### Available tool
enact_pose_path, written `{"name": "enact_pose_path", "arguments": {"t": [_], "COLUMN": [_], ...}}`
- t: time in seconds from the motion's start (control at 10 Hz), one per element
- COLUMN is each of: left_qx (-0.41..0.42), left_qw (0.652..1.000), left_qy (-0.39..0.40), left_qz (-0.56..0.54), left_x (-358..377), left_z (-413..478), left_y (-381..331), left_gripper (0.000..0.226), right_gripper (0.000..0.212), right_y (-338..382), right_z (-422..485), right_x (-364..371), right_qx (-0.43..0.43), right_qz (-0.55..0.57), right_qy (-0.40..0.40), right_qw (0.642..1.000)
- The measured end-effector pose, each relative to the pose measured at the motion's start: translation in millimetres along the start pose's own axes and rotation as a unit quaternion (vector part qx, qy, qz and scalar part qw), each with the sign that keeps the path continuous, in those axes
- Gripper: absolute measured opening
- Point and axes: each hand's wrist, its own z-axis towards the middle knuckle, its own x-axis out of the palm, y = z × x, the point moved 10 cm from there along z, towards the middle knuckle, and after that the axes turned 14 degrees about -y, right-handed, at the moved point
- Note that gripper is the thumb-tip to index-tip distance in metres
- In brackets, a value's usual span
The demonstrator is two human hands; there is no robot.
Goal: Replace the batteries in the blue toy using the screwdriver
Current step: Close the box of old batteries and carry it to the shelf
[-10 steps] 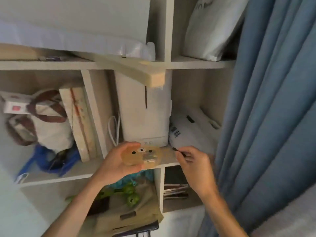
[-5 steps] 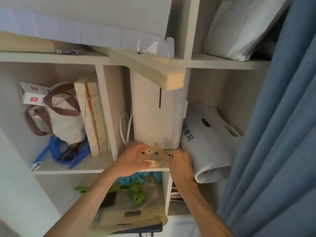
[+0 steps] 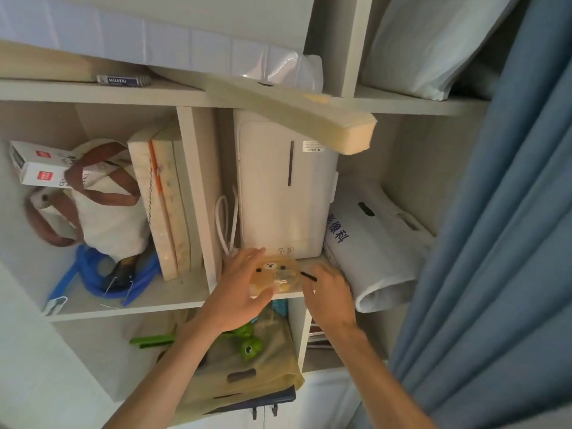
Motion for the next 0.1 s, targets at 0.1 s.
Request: {"name": "enact_pose_path", "arguments": {"t": [0.1], "left_qx": [0.013], "left_qw": [1.0], "left_qy": [-0.018], "left_qz": [0.002], "left_x": [-19.0], "left_z": [-15.8], "left_y": [-16.1], "left_gripper": [0.085], "right_gripper": [0.041], "right_y": [14.2], "right_z": [-11.6], "right_x": [-33.3], "right_qx": [-0.043], "right_qz": [0.081], "right_qy": [-0.004], "right_qw": [0.996]}}
